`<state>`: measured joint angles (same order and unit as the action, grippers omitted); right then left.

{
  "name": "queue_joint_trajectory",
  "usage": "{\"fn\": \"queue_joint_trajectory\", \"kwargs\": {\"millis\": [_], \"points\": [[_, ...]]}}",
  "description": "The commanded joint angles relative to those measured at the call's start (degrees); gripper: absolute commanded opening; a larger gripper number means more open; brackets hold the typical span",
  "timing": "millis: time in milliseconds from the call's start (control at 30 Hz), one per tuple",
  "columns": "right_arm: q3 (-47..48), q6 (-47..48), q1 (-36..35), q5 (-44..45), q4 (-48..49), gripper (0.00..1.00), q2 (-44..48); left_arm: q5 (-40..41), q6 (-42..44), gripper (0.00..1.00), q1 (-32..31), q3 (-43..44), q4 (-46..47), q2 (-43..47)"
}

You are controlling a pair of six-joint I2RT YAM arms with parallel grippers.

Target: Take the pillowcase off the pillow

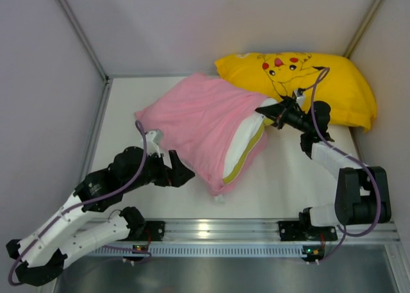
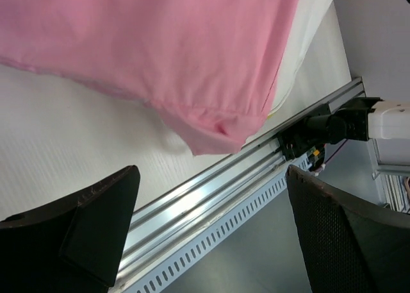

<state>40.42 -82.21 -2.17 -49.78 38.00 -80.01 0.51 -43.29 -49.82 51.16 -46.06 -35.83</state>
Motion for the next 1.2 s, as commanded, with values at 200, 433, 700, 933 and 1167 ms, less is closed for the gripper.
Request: {"fn": "queue_joint_trajectory", "kwargs": {"millis": [200, 433, 700, 933, 1167], "points": [[3.0, 10.8, -6.3, 6.8, -7.8, 0.0, 6.9, -0.2, 5.9, 0.99, -0.2, 5.6, 8.1, -18.6], [3.0, 13.1, -8.3, 7.2, -11.8, 0.0, 9.6, 0.5, 7.2, 0.99, -0.5, 7.7, 10.8, -25.7], [3.1, 14.5, -9.6, 7.9, -13.7, 0.0, 10.5, 0.4, 6.9, 0.97, -1.4, 7.4, 11.5, -26.9], [3.2, 14.1, -10.0, 7.9, -13.4, 0.0, 10.7, 0.8, 6.2, 0.86, -1.9, 4.1, 12.4, -26.0], [5.4, 14.5, -9.7, 7.7, -15.8, 0.0, 13.0, 1.8, 4.6, 0.38, -1.9, -2.6, 12.2, -22.3]]}}
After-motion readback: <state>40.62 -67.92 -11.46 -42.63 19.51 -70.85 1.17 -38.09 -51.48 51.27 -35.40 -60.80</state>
